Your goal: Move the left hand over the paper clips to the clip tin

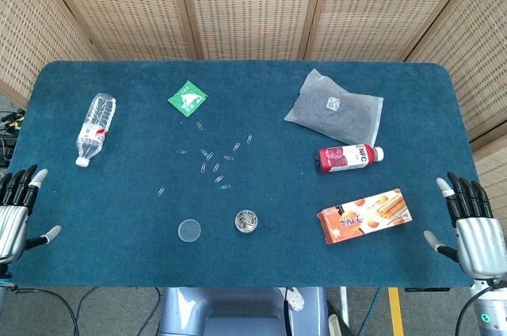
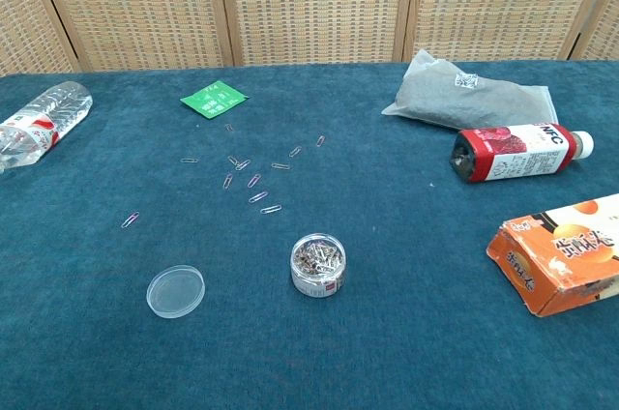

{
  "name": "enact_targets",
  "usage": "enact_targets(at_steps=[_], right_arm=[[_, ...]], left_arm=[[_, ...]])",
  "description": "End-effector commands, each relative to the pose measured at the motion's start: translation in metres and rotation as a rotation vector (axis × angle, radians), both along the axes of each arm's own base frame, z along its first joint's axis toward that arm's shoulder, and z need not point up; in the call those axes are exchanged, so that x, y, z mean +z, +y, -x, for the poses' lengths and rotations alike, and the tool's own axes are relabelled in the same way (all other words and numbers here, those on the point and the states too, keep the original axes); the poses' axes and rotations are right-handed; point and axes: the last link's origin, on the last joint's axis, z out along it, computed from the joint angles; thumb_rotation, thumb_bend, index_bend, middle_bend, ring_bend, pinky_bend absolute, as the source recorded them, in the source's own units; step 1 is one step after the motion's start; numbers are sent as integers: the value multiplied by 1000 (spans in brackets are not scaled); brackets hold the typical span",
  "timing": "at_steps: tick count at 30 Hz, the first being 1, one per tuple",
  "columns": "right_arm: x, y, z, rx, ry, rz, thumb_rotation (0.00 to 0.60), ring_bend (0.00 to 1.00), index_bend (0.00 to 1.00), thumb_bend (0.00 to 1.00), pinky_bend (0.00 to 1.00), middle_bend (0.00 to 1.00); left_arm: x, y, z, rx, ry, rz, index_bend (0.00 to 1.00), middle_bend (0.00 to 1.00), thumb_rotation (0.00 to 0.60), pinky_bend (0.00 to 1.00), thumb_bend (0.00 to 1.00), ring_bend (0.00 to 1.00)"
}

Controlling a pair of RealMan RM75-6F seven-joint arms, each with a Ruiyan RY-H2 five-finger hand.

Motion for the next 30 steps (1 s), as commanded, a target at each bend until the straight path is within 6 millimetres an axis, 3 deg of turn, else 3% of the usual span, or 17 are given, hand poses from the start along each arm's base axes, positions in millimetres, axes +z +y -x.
enact_targets(at_steps=[1,7,11,16,22,26,30], right_arm=[[0,0,0,0,1,0,600,0,0,0,0,0],[0,0,1,-5,6,-1,600,0,0,0,0,0],[-3,-3,1,-8,11,-4,600,0,0,0,0,0],[-5,-10,7,-44,20,-9,600,0,0,0,0,0],[-2,-19,16,-95,19,4,600,0,0,0,0,0],[-2,-22,19,-113,23,7,600,0,0,0,0,0],[0,-26,25,-146,28,17,600,0,0,0,0,0]], left_arm=[[0,0,0,-1,1,3,0,0,600,0,0,0],[-5,1,0,-2,-19,55,0,0,600,0,25,0],[-12,16,-5,-31,-12,96,0,0,600,0,64,0],[-25,66,-32,-132,74,194,31,0,600,0,100,0],[-60,138,-78,-331,201,349,324,0,600,0,155,0],[-79,162,-92,-351,241,385,363,0,600,0,174,0],[-115,189,-116,-358,280,439,374,0,600,0,211,0]])
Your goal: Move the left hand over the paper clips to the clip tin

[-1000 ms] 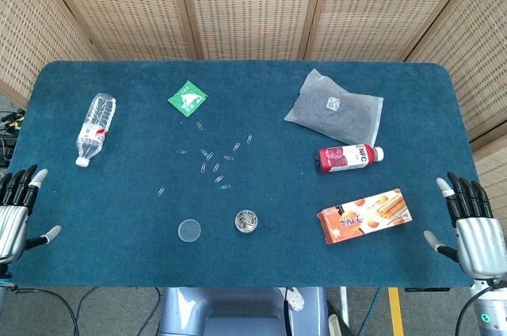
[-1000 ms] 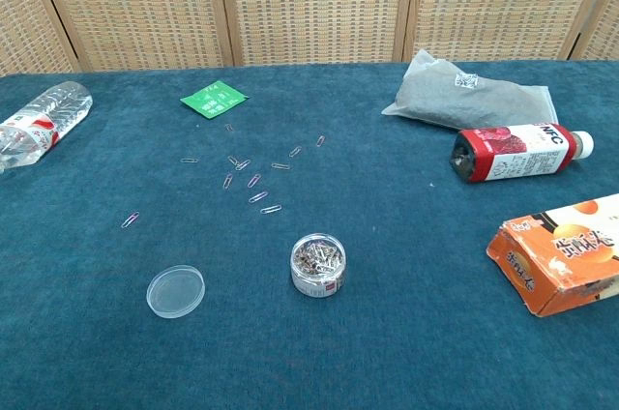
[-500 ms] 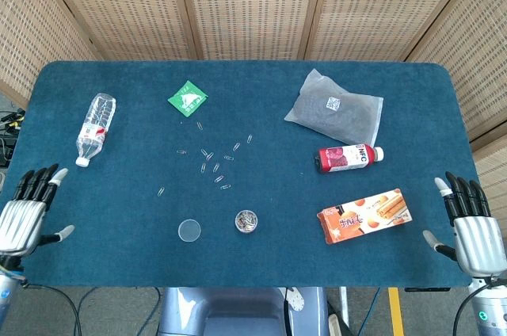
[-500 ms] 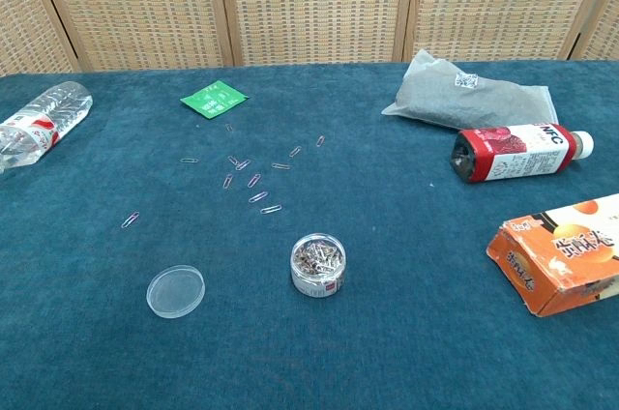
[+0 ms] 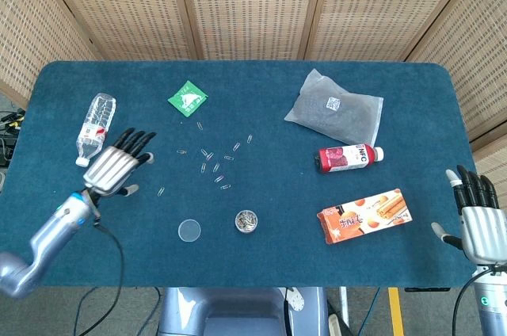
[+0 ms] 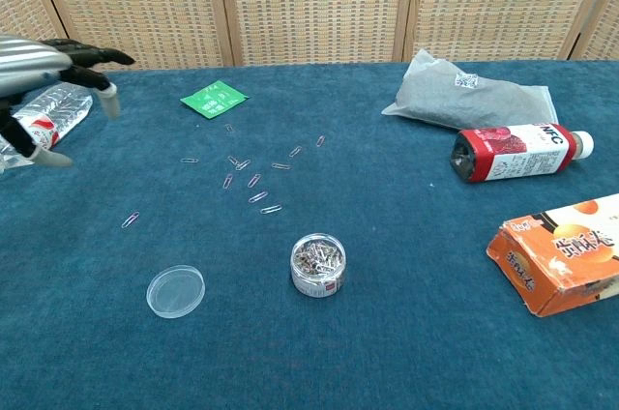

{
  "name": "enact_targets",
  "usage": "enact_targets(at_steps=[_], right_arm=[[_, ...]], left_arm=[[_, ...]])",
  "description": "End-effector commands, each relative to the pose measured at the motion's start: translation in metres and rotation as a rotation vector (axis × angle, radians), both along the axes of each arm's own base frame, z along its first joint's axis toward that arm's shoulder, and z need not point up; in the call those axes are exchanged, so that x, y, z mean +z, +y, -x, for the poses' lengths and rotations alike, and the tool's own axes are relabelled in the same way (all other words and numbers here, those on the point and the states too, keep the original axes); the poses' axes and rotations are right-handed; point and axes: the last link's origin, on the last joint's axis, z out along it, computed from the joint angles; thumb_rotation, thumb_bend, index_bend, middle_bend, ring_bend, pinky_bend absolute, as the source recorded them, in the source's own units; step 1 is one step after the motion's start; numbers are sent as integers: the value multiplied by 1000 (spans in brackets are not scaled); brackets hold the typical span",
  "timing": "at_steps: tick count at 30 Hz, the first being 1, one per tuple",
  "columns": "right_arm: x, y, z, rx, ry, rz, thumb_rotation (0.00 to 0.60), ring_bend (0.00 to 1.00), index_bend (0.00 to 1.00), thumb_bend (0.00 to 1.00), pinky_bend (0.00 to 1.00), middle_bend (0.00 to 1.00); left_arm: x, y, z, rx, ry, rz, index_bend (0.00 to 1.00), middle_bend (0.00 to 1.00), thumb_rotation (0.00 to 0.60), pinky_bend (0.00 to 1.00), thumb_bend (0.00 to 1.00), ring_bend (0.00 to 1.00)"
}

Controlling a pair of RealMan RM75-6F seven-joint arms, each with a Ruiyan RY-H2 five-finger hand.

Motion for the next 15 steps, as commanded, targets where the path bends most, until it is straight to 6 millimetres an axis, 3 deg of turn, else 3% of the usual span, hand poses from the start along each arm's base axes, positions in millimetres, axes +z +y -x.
enact_targets(at_steps=[1,6,15], right_arm=[[1,-3,5,-24,4,6,600,0,0,0,0,0],[4,-6,12,-60,7,19,600,0,0,0,0,0],[7,-11,20,-96,6,29,600,0,0,0,0,0]], left_arm=[[-36,30,-28,-23,39,33,380,0,600,0,216,0],[-75,44,-49,-28,57,86,400,0,600,0,232,0],[-112,64,-71,-66,148,98,411,0,600,0,297,0]])
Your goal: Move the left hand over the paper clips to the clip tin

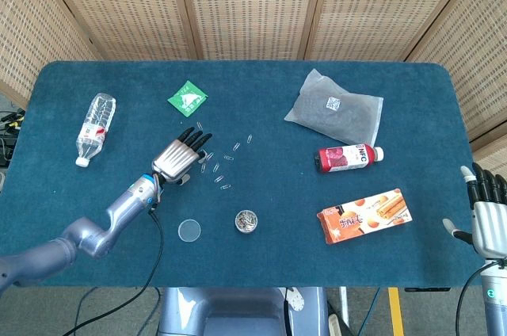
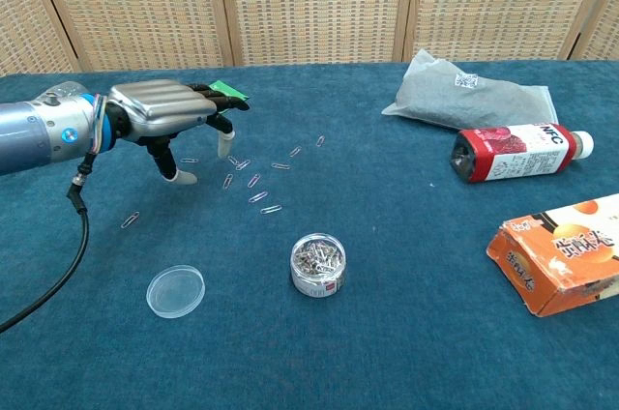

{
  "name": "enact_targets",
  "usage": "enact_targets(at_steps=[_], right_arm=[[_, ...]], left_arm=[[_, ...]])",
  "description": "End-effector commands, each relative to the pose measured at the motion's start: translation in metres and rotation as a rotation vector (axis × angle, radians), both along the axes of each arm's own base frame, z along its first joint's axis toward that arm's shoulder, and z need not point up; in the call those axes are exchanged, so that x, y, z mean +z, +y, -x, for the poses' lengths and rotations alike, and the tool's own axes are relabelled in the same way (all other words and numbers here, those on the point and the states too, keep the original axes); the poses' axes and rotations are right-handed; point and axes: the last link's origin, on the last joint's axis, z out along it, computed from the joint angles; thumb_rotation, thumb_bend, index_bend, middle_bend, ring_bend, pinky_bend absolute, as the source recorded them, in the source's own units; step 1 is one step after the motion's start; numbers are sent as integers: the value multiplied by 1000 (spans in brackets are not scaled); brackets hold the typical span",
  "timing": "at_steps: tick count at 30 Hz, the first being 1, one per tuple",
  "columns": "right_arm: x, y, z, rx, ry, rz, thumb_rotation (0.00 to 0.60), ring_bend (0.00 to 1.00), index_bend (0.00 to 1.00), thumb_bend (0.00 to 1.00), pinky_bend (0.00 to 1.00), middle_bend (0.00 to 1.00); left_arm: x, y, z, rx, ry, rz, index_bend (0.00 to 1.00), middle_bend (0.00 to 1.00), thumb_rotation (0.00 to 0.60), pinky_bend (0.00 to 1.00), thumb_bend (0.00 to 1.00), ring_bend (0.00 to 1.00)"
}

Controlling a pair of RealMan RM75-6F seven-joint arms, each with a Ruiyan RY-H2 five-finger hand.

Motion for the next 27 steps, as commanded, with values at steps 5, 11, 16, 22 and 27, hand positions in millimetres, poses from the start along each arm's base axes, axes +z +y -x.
enact_targets(at_steps=[5,11,16,22,27], right_arm=[[1,-3,6,-23,-2,3,600,0,0,0,0,0],[2,-5,8,-30,-10,6,600,0,0,0,0,0],[3,-5,9,-35,-8,13,600,0,0,0,0,0],[3,-5,10,-40,-6,15,600,0,0,0,0,0],[3,-5,9,-37,-3,15,600,0,0,0,0,0]], left_arm=[[-22,18,-13,-38,103,-9,427,0,600,0,304,0],[-36,19,-12,-35,115,-1,449,0,600,0,307,0],[-43,19,-13,-42,106,1,463,0,600,0,311,0],[-44,21,-10,-52,126,-3,505,0,600,0,362,0],[-46,20,-6,-39,133,0,524,0,600,0,371,0]])
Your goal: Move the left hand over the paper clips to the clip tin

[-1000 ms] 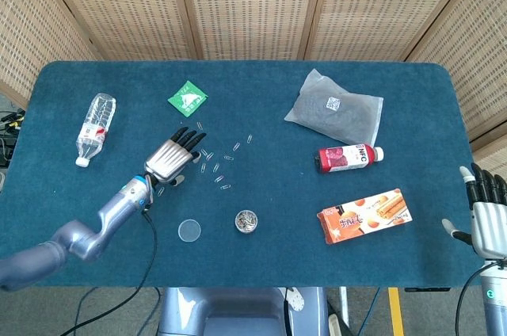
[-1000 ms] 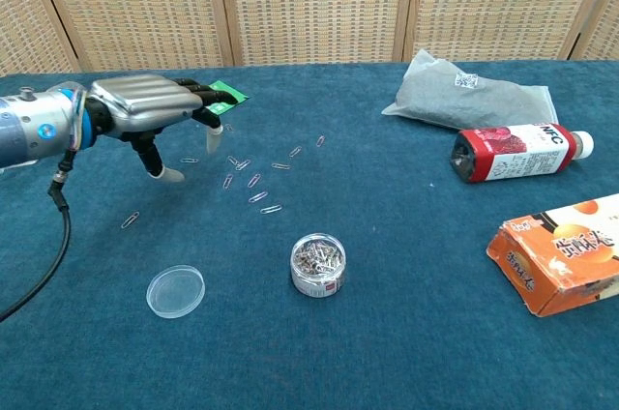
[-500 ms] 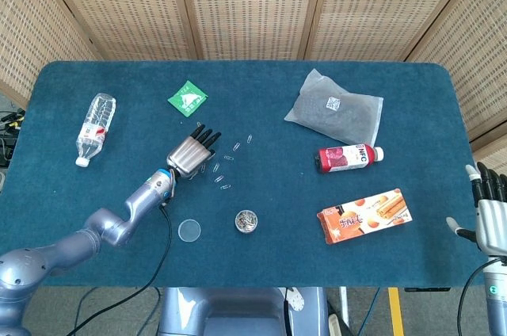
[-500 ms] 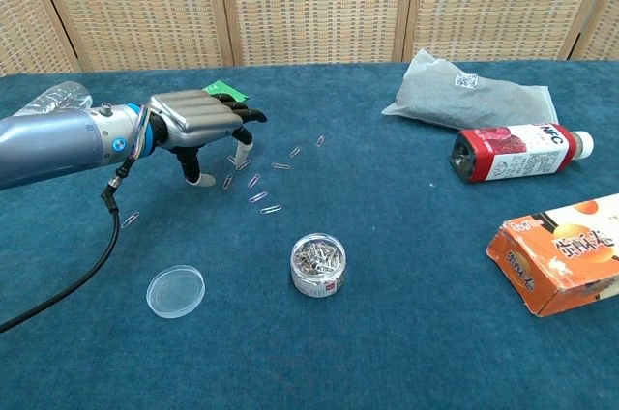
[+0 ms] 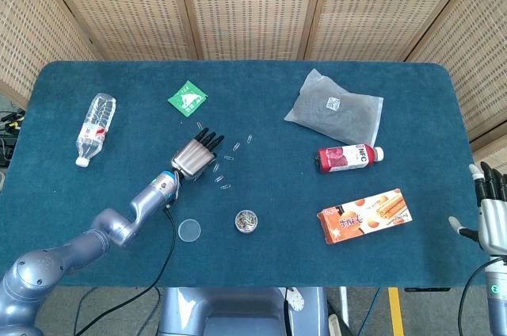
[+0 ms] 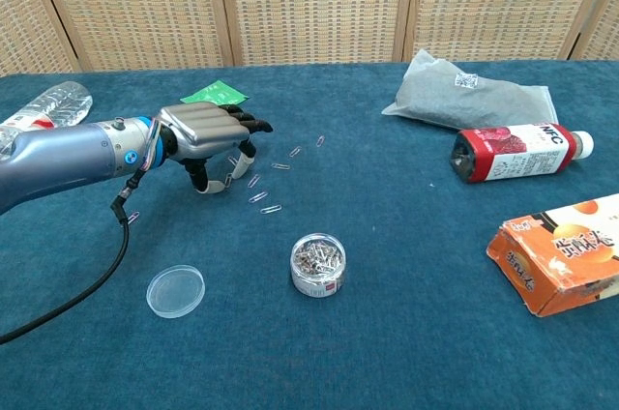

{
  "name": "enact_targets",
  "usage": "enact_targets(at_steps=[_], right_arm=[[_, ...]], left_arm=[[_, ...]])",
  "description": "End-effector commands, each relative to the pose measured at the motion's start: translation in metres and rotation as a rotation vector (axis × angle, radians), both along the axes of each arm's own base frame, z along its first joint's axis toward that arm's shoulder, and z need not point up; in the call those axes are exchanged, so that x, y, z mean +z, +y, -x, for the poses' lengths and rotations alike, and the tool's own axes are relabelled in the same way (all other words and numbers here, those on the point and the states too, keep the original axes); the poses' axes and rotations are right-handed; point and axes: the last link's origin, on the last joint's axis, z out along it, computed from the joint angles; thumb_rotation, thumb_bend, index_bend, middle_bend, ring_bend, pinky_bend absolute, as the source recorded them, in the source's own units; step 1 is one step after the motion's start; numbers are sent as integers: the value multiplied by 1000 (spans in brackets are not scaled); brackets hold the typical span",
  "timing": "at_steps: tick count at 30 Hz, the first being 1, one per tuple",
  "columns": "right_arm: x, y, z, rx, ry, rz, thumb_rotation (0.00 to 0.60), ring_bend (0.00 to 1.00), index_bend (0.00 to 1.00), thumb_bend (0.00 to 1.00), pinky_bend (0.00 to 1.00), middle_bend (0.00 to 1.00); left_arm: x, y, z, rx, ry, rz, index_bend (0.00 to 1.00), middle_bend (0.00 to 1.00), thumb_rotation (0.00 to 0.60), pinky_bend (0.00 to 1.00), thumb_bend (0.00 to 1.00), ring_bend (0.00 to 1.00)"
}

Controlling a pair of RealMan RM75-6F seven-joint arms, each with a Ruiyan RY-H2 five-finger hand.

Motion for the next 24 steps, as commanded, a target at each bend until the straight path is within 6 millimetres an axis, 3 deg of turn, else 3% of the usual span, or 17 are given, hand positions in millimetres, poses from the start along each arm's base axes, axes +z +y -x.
enact_targets(at_steps=[1,8,24], right_arm=[[0,0,0,1,2,1,600,0,0,0,0,0],[1,1,-1,4,1,2,600,0,0,0,0,0],[1,4,-5,20,0,1,600,0,0,0,0,0]], left_arm=[[-1,0,1,1,4,0,535,0,600,0,376,0],[1,-1,4,-1,11,-8,647,0,600,0,404,0],[19,-1,9,11,-8,-42,720,0,600,0,428,0]])
